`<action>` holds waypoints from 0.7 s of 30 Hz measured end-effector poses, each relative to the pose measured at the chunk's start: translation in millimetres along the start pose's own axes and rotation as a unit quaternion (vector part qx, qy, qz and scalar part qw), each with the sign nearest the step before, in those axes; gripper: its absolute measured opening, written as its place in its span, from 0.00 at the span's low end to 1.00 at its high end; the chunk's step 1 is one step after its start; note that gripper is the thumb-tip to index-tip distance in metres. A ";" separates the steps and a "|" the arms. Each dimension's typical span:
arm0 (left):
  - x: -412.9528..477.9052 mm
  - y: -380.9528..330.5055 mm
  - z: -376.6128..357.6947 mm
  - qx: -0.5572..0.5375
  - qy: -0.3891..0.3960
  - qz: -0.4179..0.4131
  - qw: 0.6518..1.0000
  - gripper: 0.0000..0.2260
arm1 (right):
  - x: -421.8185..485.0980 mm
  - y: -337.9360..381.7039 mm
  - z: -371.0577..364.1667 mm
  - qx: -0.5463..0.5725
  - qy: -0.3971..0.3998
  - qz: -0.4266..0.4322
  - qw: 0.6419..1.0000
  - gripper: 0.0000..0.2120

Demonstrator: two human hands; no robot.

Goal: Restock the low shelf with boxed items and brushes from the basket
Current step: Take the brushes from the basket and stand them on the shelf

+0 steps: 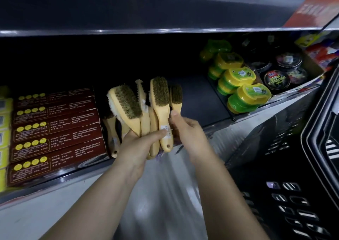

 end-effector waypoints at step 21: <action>7.9 13.9 1.4 -0.076 -0.001 0.012 0.997 0.08 | 77.8 -18.0 59.1 -0.147 -0.152 0.012 0.977 0.12</action>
Point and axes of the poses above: each hand's wrist, its own x-axis towards the middle knuckle, its own z-axis out of the back of the hand, y = z × x, the point moved 8 cm from there along x, towards the middle knuckle, and after that the axes turned 14 degrees about x, right-handed, at the moved point
